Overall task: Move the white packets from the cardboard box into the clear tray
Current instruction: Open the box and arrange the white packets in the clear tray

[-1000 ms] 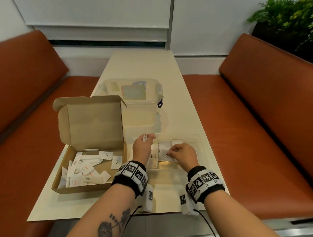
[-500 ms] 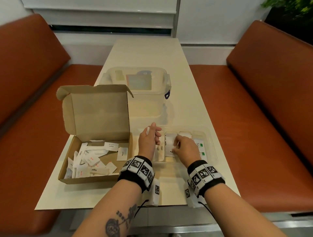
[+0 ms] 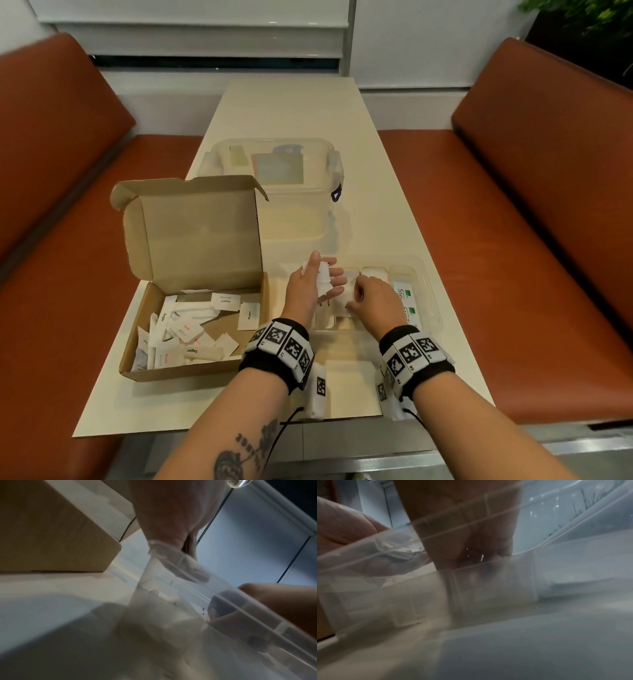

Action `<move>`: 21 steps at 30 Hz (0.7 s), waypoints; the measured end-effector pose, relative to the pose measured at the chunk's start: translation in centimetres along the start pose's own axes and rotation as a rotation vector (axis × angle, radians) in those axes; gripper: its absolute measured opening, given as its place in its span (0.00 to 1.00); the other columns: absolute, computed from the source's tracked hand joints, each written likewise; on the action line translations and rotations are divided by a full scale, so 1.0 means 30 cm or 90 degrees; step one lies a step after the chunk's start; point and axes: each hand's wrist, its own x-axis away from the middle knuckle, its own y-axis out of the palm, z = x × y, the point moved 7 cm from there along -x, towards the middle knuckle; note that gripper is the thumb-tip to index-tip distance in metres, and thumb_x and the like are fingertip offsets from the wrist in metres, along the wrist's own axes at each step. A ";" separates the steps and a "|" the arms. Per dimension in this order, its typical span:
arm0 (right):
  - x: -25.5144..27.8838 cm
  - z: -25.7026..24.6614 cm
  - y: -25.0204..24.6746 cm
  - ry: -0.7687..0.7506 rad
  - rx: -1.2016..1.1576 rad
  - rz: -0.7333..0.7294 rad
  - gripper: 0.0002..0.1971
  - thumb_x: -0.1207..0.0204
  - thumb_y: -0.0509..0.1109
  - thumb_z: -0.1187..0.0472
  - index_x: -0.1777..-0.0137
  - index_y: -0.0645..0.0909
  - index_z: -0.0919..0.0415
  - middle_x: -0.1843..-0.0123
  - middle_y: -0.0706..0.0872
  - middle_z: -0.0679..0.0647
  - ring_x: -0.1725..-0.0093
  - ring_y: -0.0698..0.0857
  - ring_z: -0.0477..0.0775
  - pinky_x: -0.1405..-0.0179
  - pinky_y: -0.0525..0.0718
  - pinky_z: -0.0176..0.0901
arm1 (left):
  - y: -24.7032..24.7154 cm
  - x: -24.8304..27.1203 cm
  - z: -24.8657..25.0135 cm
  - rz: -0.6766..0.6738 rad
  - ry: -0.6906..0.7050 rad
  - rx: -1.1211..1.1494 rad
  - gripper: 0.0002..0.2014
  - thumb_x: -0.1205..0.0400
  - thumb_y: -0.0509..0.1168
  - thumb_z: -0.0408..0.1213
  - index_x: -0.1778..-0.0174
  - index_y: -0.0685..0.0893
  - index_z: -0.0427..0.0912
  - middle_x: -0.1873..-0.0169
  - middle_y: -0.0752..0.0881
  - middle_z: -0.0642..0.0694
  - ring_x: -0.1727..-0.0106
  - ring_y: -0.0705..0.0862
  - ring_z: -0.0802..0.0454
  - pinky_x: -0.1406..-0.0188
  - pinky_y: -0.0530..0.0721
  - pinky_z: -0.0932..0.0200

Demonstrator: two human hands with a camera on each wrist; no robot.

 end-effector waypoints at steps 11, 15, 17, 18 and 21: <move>0.035 -0.054 -0.101 -0.080 -0.345 0.127 0.03 0.24 0.72 0.58 0.54 0.86 0.49 0.53 0.81 0.42 0.59 0.78 0.36 0.62 0.71 0.21 | 0.021 0.020 -0.014 -0.053 -0.040 -0.128 0.17 0.17 0.65 0.46 0.46 0.83 0.34 0.68 0.86 0.42 0.76 0.84 0.50 0.76 0.84 0.60; 0.020 -0.040 -0.103 -0.042 -0.352 0.110 0.04 0.25 0.72 0.60 0.61 0.84 0.53 0.56 0.82 0.46 0.60 0.78 0.37 0.61 0.72 0.26 | 0.029 0.022 -0.020 -0.065 -0.042 -0.129 0.16 0.18 0.67 0.43 0.45 0.82 0.31 0.65 0.86 0.39 0.76 0.85 0.51 0.75 0.85 0.61; 0.014 -0.025 -0.109 -0.025 -0.356 0.119 0.05 0.24 0.71 0.60 0.61 0.82 0.54 0.61 0.84 0.45 0.62 0.79 0.37 0.62 0.73 0.25 | 0.032 0.021 -0.023 -0.070 -0.039 -0.127 0.14 0.18 0.67 0.40 0.45 0.82 0.32 0.61 0.87 0.37 0.75 0.85 0.50 0.74 0.85 0.61; 0.011 -0.016 -0.113 -0.017 -0.363 0.125 0.05 0.23 0.70 0.61 0.61 0.82 0.54 0.63 0.84 0.44 0.64 0.80 0.36 0.63 0.72 0.24 | 0.031 0.020 -0.022 -0.066 -0.036 -0.123 0.12 0.18 0.66 0.39 0.46 0.82 0.33 0.61 0.88 0.37 0.75 0.85 0.50 0.74 0.85 0.60; 0.001 0.007 -0.124 -0.001 -0.373 0.124 0.05 0.23 0.70 0.63 0.61 0.82 0.56 0.64 0.85 0.47 0.64 0.79 0.40 0.64 0.73 0.21 | 0.015 0.015 -0.016 -0.023 -0.021 -0.082 0.07 0.19 0.68 0.34 0.48 0.80 0.37 0.63 0.85 0.38 0.75 0.85 0.50 0.76 0.86 0.59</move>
